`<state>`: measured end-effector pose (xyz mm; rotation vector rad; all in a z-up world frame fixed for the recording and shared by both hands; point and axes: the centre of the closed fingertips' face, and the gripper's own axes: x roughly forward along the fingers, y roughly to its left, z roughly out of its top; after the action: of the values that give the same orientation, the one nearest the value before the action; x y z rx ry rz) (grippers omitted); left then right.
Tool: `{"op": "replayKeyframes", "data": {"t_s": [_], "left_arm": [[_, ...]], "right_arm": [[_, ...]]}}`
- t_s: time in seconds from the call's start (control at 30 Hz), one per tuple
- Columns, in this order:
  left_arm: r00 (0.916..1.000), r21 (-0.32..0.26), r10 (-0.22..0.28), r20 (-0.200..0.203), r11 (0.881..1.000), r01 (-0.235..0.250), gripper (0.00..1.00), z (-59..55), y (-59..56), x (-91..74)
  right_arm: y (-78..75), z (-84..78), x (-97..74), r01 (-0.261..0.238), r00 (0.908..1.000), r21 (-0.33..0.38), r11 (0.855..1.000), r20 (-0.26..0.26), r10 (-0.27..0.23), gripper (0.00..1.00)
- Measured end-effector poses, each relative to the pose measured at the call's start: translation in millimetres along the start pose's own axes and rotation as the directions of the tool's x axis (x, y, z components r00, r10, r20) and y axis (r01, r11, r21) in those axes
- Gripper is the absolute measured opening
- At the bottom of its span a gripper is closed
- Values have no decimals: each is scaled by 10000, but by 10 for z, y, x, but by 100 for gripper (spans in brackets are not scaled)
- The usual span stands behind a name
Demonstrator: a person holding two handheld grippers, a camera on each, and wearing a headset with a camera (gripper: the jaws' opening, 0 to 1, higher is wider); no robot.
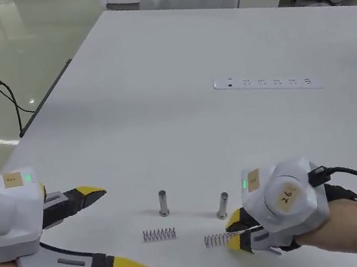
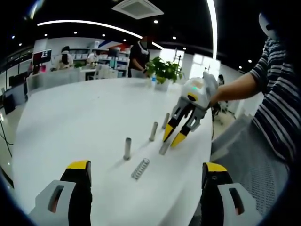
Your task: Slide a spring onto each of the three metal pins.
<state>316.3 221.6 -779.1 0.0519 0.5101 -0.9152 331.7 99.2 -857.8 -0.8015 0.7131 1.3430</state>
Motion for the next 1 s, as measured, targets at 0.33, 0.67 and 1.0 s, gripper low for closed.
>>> {"op": "replayKeyframes", "data": {"t_s": [0.33, 0.67, 1.0], "left_arm": [[10000, -47, -14, -36, 10000, 14, 95, -15, -8, 16], [9998, 122, -184, -9, 9998, 184, 94, 38, -94, 26], [9992, 275, -350, -194, 9990, 355, 91, 11, -171, 43]], "right_arm": [[23, -37, 39, -120, 9999, -80, 9999, -66, 120, 8], [9, 12, -77, -21, 9999, -44, 10000, 137, 22, 8], [84, 101, -310, 17, 9991, -234, 9997, 428, -7, 8]]}}
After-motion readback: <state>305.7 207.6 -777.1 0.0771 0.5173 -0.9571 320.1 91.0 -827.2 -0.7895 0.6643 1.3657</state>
